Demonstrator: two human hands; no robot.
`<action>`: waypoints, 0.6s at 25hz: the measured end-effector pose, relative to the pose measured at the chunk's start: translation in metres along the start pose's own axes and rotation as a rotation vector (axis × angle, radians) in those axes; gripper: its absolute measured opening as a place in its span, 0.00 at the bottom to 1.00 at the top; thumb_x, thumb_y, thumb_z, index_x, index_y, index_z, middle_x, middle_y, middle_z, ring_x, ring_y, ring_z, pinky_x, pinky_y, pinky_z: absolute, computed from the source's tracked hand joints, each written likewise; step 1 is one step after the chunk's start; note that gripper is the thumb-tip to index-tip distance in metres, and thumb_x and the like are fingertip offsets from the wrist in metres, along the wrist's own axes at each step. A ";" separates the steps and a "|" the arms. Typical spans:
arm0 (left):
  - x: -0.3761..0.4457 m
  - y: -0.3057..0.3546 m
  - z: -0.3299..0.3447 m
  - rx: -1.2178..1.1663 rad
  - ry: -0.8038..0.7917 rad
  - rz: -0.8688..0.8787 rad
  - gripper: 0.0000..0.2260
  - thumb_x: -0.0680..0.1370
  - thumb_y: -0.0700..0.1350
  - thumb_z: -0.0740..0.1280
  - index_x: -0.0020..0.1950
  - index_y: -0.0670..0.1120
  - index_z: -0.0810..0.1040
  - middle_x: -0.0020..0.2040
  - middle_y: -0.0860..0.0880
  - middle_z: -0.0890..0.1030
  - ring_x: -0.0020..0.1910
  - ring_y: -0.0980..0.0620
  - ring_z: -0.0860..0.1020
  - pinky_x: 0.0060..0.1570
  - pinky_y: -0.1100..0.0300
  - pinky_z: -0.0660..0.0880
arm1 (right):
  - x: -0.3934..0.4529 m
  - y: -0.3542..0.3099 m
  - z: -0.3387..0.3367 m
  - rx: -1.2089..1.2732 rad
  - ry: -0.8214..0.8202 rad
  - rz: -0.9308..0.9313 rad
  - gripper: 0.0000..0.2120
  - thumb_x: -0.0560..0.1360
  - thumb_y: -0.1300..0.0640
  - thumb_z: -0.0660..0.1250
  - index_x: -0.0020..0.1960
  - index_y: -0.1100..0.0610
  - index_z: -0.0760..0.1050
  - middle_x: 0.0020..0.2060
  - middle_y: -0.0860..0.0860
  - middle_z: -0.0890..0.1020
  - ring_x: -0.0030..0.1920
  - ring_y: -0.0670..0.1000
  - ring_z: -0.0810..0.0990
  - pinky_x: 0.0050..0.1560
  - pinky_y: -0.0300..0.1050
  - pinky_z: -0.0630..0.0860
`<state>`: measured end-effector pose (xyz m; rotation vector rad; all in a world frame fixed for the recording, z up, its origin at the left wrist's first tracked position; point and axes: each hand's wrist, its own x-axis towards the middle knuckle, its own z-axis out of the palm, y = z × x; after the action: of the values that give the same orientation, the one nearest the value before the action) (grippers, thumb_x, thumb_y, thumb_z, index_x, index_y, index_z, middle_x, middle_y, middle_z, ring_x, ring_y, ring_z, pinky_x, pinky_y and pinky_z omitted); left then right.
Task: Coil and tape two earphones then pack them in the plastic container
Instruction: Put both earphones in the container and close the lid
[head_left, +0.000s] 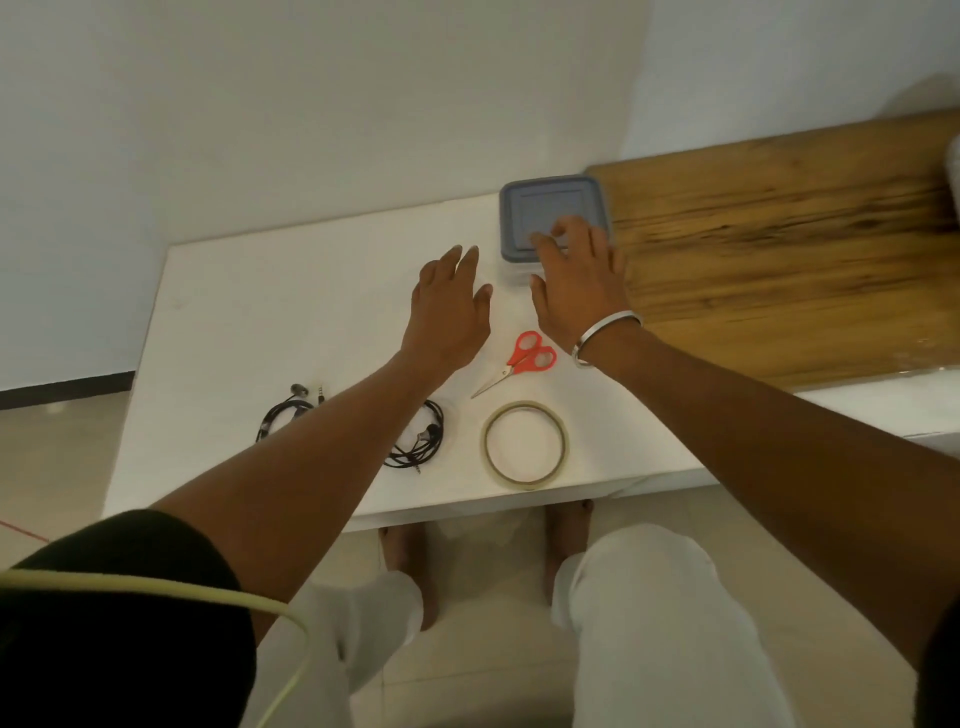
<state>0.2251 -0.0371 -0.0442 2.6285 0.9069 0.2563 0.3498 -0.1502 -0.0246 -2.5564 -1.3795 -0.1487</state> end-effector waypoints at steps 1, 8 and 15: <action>0.004 0.005 0.000 -0.017 0.002 -0.004 0.23 0.83 0.47 0.55 0.77 0.42 0.59 0.76 0.41 0.62 0.75 0.41 0.59 0.73 0.48 0.58 | 0.003 0.008 0.000 -0.007 -0.001 0.046 0.22 0.78 0.52 0.59 0.70 0.53 0.64 0.69 0.57 0.64 0.68 0.59 0.64 0.64 0.56 0.64; 0.029 0.031 0.002 -0.155 -0.020 0.050 0.21 0.82 0.42 0.59 0.75 0.43 0.61 0.61 0.40 0.75 0.61 0.43 0.72 0.61 0.52 0.69 | 0.012 0.042 0.006 0.118 -0.087 0.236 0.26 0.80 0.53 0.56 0.76 0.56 0.54 0.73 0.61 0.60 0.71 0.62 0.62 0.69 0.56 0.62; 0.024 0.027 -0.002 -0.151 -0.006 -0.002 0.19 0.81 0.41 0.61 0.73 0.44 0.64 0.61 0.43 0.75 0.60 0.45 0.74 0.61 0.45 0.71 | 0.012 0.034 0.004 0.207 -0.086 0.172 0.22 0.78 0.61 0.60 0.70 0.61 0.62 0.61 0.62 0.71 0.53 0.58 0.76 0.54 0.46 0.75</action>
<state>0.2584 -0.0421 -0.0308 2.4883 0.8532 0.3040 0.3847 -0.1576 -0.0317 -2.5165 -1.1292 0.1288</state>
